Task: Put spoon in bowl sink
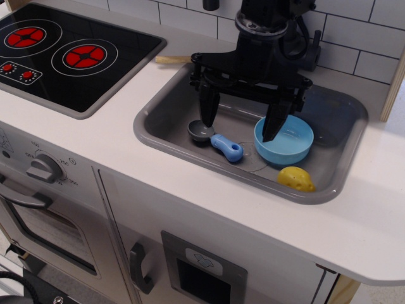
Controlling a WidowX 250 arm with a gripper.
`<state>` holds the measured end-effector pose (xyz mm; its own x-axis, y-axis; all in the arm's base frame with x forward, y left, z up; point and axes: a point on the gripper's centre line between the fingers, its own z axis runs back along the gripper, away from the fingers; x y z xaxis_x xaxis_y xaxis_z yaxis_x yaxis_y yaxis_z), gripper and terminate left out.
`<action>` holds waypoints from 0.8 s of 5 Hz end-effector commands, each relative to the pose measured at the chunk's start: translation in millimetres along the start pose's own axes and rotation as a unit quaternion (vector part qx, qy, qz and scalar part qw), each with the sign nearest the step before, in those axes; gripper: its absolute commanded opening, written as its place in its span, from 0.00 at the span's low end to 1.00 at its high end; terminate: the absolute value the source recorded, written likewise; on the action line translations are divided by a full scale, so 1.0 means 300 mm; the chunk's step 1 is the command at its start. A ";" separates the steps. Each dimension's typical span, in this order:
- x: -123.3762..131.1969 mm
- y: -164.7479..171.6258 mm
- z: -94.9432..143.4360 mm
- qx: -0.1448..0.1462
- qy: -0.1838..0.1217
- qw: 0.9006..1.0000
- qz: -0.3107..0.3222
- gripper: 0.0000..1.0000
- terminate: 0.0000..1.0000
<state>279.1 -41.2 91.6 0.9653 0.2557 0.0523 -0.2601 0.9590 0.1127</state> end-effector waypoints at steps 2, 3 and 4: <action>0.095 0.051 -0.027 -0.019 -0.014 0.992 0.127 1.00 0.00; 0.169 0.092 -0.073 -0.021 -0.050 0.977 0.207 1.00 0.00; 0.209 0.112 -0.152 -0.020 -0.048 0.974 0.221 1.00 0.00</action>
<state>324.5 10.1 36.1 0.7568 0.6391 0.1372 -0.6497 0.7585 0.0503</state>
